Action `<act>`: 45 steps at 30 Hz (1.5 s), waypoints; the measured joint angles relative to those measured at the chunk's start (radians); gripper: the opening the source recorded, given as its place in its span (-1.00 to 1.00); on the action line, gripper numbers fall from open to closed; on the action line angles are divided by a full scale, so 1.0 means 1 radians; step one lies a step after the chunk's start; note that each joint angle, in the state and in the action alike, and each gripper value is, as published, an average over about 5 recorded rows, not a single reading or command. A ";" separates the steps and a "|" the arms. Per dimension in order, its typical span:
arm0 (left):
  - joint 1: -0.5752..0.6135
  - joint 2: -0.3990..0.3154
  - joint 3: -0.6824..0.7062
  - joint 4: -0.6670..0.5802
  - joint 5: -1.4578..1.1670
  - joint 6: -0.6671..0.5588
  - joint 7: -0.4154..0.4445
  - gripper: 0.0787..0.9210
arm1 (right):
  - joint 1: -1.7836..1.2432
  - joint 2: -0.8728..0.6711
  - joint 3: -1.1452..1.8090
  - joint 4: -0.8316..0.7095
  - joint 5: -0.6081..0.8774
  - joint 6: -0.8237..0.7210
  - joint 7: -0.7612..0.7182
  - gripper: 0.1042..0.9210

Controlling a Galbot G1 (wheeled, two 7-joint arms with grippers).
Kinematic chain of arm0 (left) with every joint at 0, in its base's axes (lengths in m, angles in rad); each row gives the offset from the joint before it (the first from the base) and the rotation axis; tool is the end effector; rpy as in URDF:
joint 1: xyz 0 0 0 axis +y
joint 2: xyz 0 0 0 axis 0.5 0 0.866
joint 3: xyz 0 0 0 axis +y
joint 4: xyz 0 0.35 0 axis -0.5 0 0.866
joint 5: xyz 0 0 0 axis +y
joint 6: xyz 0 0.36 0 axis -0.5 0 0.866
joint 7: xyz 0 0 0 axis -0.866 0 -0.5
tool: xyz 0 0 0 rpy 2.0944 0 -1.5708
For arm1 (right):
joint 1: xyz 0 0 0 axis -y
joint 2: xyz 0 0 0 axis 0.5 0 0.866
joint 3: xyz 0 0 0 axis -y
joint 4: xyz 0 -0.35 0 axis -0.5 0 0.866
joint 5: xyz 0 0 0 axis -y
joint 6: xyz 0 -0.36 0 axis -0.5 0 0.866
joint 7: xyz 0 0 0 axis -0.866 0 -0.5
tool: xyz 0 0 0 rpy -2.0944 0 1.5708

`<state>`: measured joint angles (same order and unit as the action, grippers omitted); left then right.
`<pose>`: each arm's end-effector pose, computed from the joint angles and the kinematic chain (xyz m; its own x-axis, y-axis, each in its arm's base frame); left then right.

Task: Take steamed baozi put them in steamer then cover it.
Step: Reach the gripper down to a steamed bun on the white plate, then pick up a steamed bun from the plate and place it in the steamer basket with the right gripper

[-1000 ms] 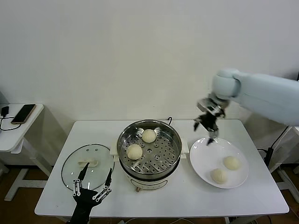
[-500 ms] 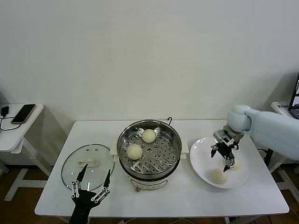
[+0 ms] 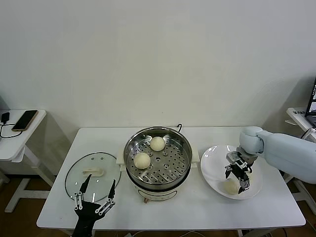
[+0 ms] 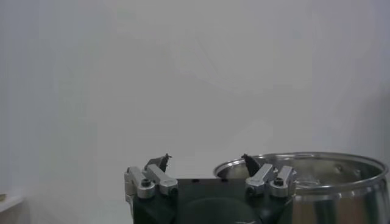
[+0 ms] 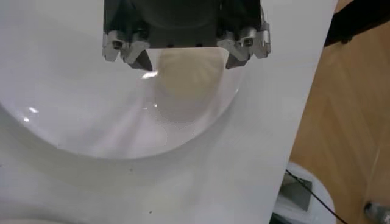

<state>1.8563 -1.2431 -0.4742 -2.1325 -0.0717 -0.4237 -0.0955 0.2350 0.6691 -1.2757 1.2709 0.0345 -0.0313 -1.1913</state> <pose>0.0981 0.0367 -0.3270 -0.9727 0.1731 -0.1543 0.1583 0.9819 0.1038 0.5011 -0.1502 -0.2300 0.1219 -0.0164 0.9924 -0.9363 -0.3338 0.1095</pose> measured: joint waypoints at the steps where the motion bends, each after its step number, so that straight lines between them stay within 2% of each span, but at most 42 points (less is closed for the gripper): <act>1: 0.000 0.000 -0.001 0.000 0.000 0.000 0.000 0.77 | -0.003 -0.001 0.002 0.001 -0.002 -0.001 0.004 0.71; 12: -0.003 0.000 -0.003 -0.003 0.000 0.000 -0.003 0.77 | -0.001 -0.015 0.020 0.024 -0.001 -0.001 0.027 0.39; 22: -0.008 0.010 0.004 -0.005 -0.001 0.001 -0.004 0.77 | 0.178 -0.001 0.024 0.070 0.064 0.053 -0.006 0.36; 33: 0.000 0.009 0.006 -0.018 -0.001 0.002 -0.006 0.77 | 0.453 0.179 -0.009 0.131 0.157 0.253 -0.017 0.36; 45: 0.001 0.005 0.008 -0.024 -0.001 0.002 -0.006 0.77 | 0.475 0.333 -0.018 0.277 0.049 0.485 0.026 0.34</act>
<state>1.8575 -1.2376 -0.4660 -2.1565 -0.0729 -0.4220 -0.1014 0.7095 1.0019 -1.2935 1.5480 0.0838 0.4538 -1.1655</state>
